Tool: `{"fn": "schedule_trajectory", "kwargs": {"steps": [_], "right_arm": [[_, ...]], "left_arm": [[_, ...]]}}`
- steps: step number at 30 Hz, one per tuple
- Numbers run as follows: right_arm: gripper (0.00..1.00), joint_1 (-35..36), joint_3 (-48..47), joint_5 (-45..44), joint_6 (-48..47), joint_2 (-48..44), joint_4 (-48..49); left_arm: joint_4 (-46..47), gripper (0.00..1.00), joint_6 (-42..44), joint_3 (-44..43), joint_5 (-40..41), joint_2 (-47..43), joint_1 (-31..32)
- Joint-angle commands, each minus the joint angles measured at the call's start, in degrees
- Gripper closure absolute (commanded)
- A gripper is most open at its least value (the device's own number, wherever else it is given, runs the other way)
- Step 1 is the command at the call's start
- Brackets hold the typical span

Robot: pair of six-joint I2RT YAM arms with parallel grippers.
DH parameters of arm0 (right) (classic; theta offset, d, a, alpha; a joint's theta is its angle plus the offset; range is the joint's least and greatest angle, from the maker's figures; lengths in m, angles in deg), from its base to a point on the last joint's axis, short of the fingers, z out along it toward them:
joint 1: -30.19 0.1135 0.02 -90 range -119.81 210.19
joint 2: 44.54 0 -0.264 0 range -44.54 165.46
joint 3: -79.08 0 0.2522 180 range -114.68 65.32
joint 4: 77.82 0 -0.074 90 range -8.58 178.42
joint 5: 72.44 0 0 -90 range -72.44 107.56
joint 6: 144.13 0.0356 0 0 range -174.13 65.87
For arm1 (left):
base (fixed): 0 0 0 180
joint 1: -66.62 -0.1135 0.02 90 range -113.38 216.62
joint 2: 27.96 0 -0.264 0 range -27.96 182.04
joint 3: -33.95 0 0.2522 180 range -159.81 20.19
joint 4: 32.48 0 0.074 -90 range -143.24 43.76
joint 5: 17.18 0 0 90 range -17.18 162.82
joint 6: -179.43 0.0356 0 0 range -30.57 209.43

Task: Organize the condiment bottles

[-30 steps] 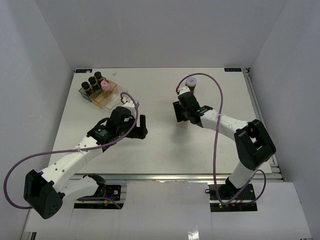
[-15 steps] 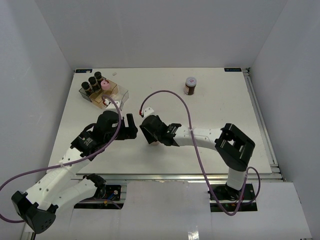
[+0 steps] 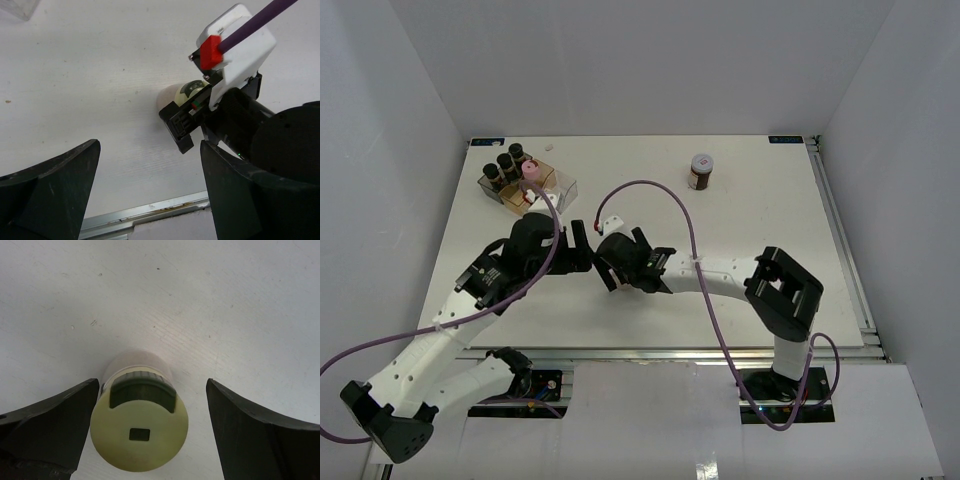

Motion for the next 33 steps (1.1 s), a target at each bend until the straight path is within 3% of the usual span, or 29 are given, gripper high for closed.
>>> {"fn": "schedule_trajectory", "kwargs": {"steps": [1,9,13,18,25,33], "right_arm": [[0.05,0.19,-4.46,-3.72,-1.99,-5.66,-2.04],[0.03,-0.37,-3.60,-4.85,-3.68,-17.73,-4.98],[0.02,-3.68,-2.57,-5.06,-2.17,-24.07,-9.66],[0.02,-8.17,5.03,-5.64,-1.36,-35.54,-13.80],[0.02,-9.79,15.20,-7.51,-2.38,-53.77,-18.01],[0.02,-10.09,20.31,-12.39,-3.90,-64.45,-21.33]], "left_arm": [[-2.22,0.08,0.44,-6.21,1.23,-0.06,0.09],[-4.76,0.08,1.72,-12.19,0.41,2.74,0.09],[-3.12,0.09,2.86,-12.15,-5.07,6.12,0.09],[-2.38,0.14,4.37,-11.69,-9.00,15.42,0.24],[1.24,0.14,4.46,-10.35,-8.84,20.67,0.76],[3.16,0.14,3.88,-11.12,-7.89,28.26,3.80]]}}
